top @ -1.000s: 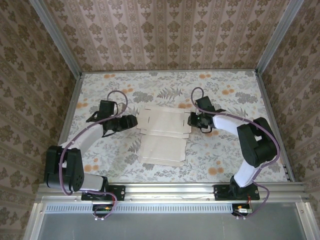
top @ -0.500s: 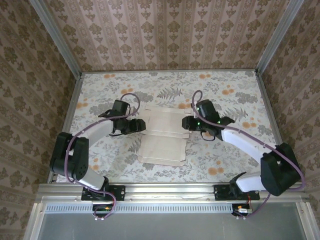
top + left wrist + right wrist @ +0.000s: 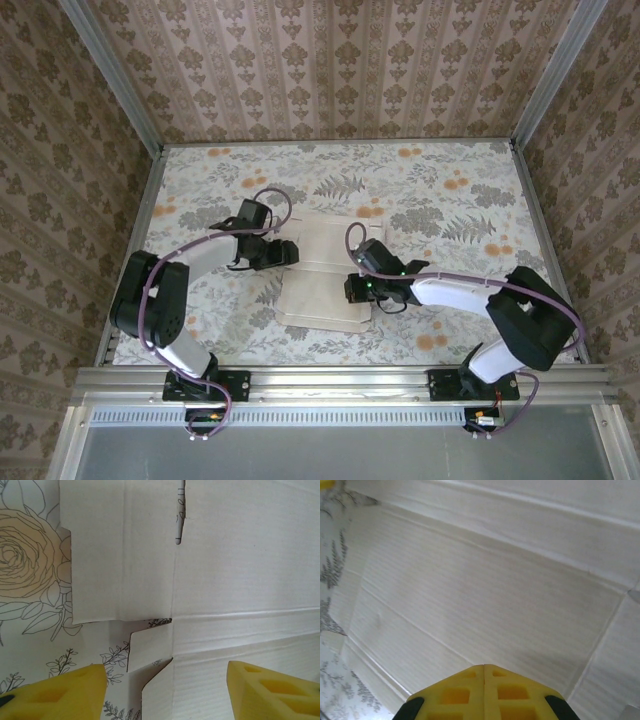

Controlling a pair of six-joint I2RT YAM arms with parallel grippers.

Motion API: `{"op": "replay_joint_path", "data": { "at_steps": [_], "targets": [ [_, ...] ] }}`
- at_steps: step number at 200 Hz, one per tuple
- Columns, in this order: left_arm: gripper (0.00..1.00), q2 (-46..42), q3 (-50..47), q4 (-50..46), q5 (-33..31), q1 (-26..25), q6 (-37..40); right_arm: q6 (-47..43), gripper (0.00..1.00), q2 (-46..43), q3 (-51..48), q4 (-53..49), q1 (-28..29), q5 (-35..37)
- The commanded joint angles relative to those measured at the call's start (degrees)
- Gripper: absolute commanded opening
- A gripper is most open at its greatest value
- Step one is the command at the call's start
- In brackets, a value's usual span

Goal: Fold the paper box

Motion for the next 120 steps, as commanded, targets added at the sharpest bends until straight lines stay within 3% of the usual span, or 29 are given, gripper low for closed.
{"op": "replay_joint_path", "data": {
  "at_steps": [1, 120],
  "targets": [
    [0.65, 0.5, 0.9, -0.4, -0.6, 0.0, 1.2, 1.5, 0.0, 1.2, -1.0, 1.9, 0.6, 1.7],
    [0.65, 3.0, 0.5, 4.0, 4.0, -0.1, 0.2, 1.8, 0.0, 6.3, -1.9, 1.2, 1.4, 2.1]
  ]
}}
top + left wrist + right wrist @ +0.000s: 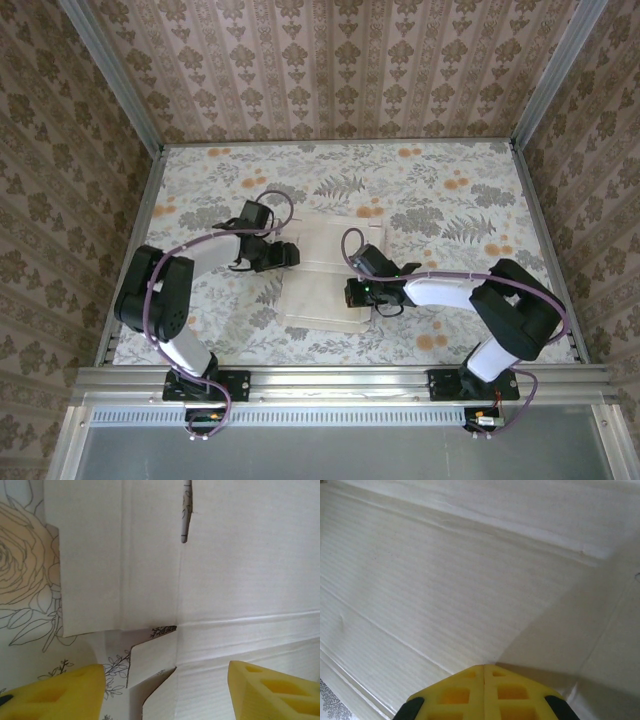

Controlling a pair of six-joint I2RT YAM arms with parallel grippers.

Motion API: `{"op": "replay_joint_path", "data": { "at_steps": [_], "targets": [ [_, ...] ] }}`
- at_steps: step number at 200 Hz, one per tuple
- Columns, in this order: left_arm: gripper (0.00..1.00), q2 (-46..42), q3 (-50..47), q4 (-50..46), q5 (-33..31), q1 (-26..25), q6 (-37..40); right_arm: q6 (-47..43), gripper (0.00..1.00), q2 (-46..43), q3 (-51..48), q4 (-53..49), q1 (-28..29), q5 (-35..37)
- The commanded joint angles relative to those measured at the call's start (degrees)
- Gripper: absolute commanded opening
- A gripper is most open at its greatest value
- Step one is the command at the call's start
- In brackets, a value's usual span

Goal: Fold the paper box

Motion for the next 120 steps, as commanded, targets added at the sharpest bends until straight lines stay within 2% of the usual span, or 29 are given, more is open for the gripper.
{"op": "replay_joint_path", "data": {
  "at_steps": [1, 68, 105, 108, 120],
  "targets": [
    [0.65, 0.6, 0.5, 2.4, 3.0, -0.1, 0.0, 0.5, 0.0, 1.9, -1.1, -1.1, 0.6, 1.1],
    [0.63, 0.2, 1.4, 4.0, 6.8, -0.9, -0.7, 0.4, 0.0, 2.6, -0.9, -1.4, 0.6, 1.2],
    [0.61, 0.1, 1.3, 5.9, 6.4, -1.8, -1.8, 0.2, 0.0, 3.2, -0.9, -1.2, 0.6, 1.2],
    [0.61, 0.3, 1.3, 6.0, 6.4, -3.3, -1.9, 0.2, 0.0, 3.3, -0.8, -1.2, 0.6, 1.2],
    [0.61, 0.8, 1.3, 6.6, 6.5, -4.0, -2.4, 0.2, 0.0, 3.6, -0.6, -1.1, 0.6, 1.1]
  ]
}}
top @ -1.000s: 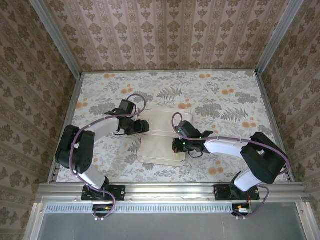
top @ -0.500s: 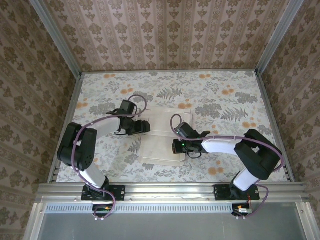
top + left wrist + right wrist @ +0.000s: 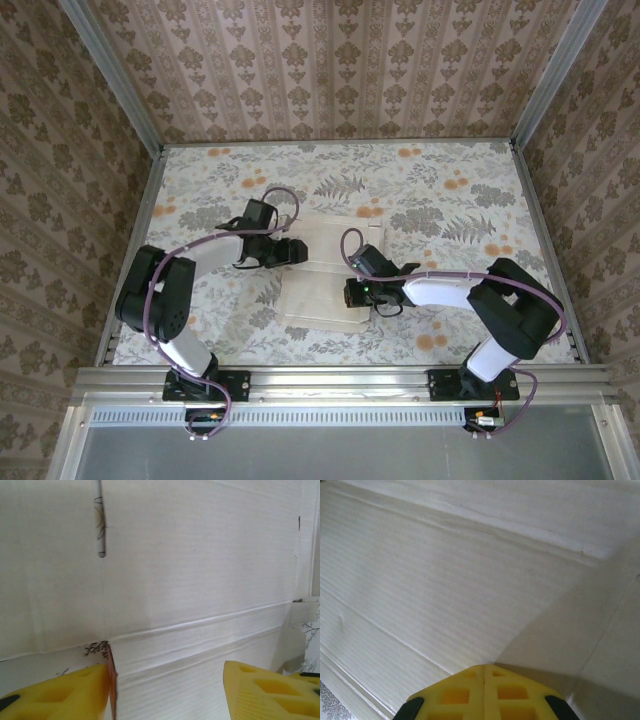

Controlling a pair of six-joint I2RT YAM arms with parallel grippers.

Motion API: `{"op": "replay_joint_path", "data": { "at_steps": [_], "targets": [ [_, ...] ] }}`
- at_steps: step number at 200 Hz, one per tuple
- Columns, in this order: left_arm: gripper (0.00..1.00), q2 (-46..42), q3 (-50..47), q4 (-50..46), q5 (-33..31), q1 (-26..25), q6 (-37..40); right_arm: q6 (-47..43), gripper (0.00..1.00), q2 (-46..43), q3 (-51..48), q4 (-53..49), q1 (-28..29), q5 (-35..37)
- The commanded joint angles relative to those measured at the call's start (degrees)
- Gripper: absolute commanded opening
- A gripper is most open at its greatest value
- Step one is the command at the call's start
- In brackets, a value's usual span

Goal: Fold the paper box

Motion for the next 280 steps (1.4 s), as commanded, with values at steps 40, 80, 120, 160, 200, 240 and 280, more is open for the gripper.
{"op": "replay_joint_path", "data": {
  "at_steps": [40, 80, 120, 160, 200, 240, 280],
  "targets": [
    [0.6, 3.0, 1.9, 2.4, 1.5, -2.5, -2.2, 0.4, 0.0, 3.0, -0.7, -2.0, 0.8, 1.1],
    [0.6, 5.2, 2.5, 0.9, -0.7, -2.6, -2.9, 0.2, 0.0, 3.0, -0.8, -2.3, 0.8, 1.3],
    [0.6, 3.5, 2.9, 0.5, -1.4, -2.6, -3.0, -0.5, 0.0, 3.4, -0.4, -3.5, 1.0, 2.0],
    [0.61, -0.6, 5.4, -3.7, -2.8, -0.2, 2.1, -1.9, 0.0, 3.5, -0.2, -3.9, 1.4, 1.9],
    [0.64, -0.3, 9.6, -11.3, -3.6, 6.9, 9.5, -3.9, 0.0, 2.4, -0.5, -5.0, 1.5, 2.2],
    [0.67, 3.6, 15.8, -16.1, -3.5, 10.6, 17.8, -4.5, 0.0, 2.3, -0.4, -5.2, 1.7, 2.3],
    [0.63, 11.4, 23.0, -19.6, 3.0, 12.8, 20.2, -4.8, 0.0, 2.3, -0.3, -5.3, 1.7, 2.5]
  ]
}}
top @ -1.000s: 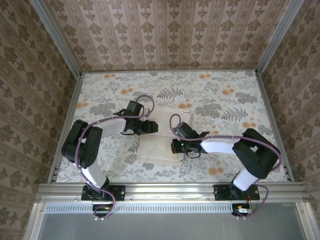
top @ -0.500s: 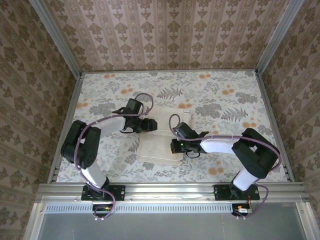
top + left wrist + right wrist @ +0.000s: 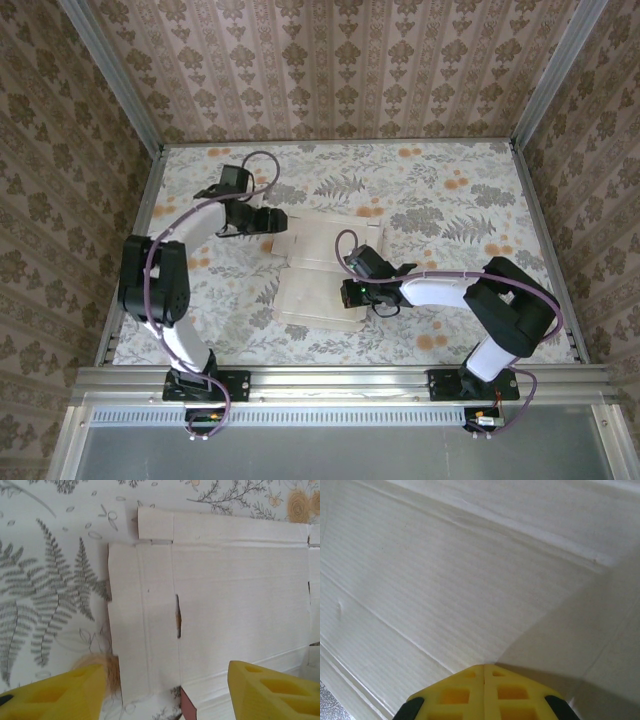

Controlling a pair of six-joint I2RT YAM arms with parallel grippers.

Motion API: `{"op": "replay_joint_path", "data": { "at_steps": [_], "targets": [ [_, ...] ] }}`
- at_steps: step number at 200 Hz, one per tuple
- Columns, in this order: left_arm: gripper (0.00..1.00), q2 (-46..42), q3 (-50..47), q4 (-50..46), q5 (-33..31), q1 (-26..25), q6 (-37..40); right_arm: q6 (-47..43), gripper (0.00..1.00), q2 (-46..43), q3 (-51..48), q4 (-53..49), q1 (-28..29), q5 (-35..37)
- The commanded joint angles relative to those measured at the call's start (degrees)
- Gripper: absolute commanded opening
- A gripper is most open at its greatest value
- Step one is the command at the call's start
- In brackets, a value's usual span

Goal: Fold the paper box

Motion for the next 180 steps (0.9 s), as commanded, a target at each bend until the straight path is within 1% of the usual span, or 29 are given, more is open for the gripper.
{"op": "replay_joint_path", "data": {
  "at_steps": [1, 9, 19, 54, 75, 114, 180],
  "targets": [
    [0.63, 4.1, 3.1, -4.4, 3.7, 1.0, 4.4, -1.3, 0.0, 1.5, -0.8, -6.5, 0.7, 1.4],
    [0.61, 5.4, 4.1, -4.6, 3.3, 1.2, 4.8, -1.4, 0.0, 1.4, -0.8, -6.5, 0.7, 1.4],
    [0.58, 7.2, 5.6, -5.3, 4.4, 1.6, 5.3, -1.5, 0.0, 1.5, -0.8, -6.5, 0.7, 1.5],
    [0.56, 12.4, 10.1, -7.5, 9.1, 2.3, 6.5, -1.7, 0.0, 2.2, -0.8, -6.3, 0.7, 1.7],
    [0.55, 14.0, 11.3, -8.0, 10.1, 2.3, 6.2, -1.6, 0.0, 2.6, -0.8, -6.0, 0.6, 1.8],
    [0.55, 15.5, 12.0, -8.3, 8.8, 2.3, 4.9, -1.3, 0.0, 3.0, -1.0, -5.2, 0.7, 1.8],
    [0.54, 16.8, 13.2, -9.0, 4.3, 2.3, 4.2, -1.1, 0.0, 3.4, -1.1, -4.7, 0.6, 1.7]
  ]
}}
